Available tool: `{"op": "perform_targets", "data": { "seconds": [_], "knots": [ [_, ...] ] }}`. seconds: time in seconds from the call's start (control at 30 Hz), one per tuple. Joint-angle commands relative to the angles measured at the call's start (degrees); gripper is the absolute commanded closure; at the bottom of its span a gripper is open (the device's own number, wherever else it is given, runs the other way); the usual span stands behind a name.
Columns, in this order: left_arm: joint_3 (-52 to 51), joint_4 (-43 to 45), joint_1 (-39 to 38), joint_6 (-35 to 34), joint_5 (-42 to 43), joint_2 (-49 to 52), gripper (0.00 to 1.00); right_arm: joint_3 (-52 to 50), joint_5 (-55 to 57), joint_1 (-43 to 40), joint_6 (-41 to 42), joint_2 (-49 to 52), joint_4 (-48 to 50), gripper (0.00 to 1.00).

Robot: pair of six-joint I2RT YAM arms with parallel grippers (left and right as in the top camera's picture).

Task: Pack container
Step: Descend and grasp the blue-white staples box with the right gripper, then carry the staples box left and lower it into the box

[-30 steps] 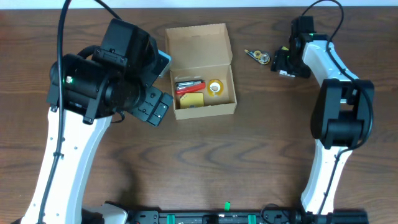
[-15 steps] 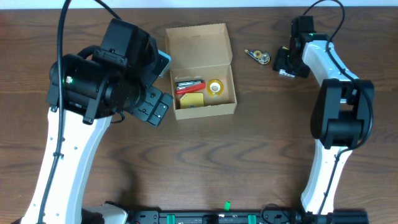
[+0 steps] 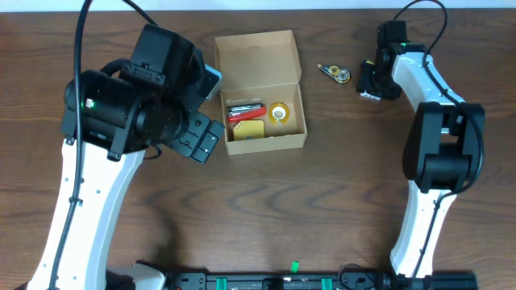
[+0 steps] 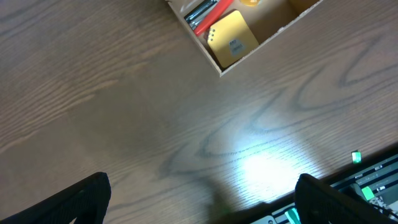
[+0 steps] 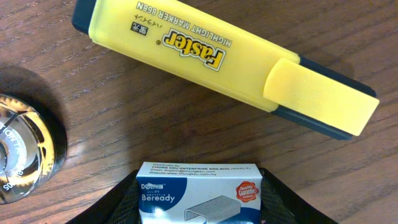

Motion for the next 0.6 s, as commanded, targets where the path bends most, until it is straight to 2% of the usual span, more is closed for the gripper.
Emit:
{"op": "perform_targets", "data": {
  "seconds": [0.0,0.27,0.57],
  "knots": [
    [0.9,-1.4,0.1,0.4,-0.2,-0.6,0.05,-0.5,1.4,-0.1,0.2,1.8,-1.0,0.53],
    [0.9,-1.4,0.1,0.4,-0.3,-0.6,0.05,0.7,-2.1,-0.1,0.1,-0.4,-1.5,0.57],
    [0.9,-1.4,0.1,0.4,-0.3,-0.6,0.05,5.7,-3.3,2.1,-2.3,-9.3,-5.3,0.59]
  ]
}}
